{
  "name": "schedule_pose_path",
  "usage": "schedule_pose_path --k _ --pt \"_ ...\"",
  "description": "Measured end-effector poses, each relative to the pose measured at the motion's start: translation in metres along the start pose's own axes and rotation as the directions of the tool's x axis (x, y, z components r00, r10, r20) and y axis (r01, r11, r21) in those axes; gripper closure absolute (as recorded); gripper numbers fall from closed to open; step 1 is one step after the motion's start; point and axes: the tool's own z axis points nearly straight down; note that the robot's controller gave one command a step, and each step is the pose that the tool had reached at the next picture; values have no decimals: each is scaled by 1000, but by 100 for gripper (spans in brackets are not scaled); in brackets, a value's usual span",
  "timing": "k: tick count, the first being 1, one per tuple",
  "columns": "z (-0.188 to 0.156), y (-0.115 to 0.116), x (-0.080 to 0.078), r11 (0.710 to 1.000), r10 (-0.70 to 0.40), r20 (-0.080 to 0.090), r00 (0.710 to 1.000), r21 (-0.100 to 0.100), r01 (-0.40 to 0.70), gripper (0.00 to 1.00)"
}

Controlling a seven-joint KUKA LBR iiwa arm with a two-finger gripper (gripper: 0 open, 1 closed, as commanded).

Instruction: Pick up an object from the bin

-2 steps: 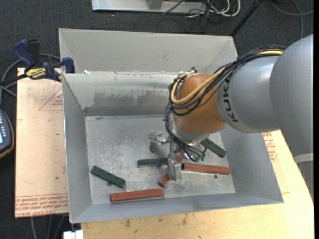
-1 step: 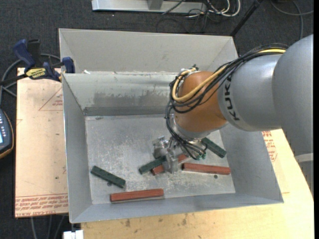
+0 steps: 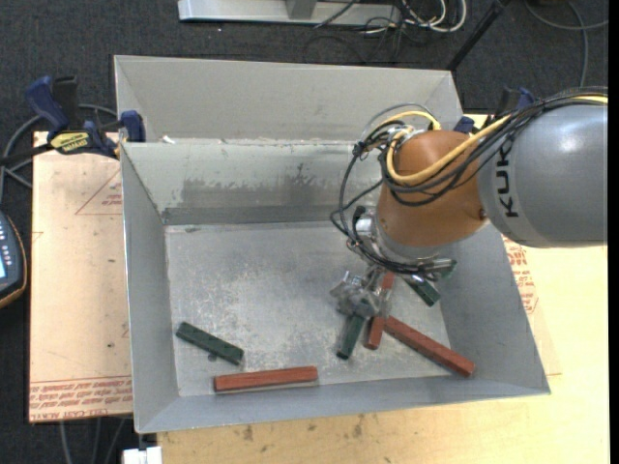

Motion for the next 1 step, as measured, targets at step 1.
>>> schedule_pose_path --k 1 --pt "7 -19 33 853 -522 3 853 3 522 100"
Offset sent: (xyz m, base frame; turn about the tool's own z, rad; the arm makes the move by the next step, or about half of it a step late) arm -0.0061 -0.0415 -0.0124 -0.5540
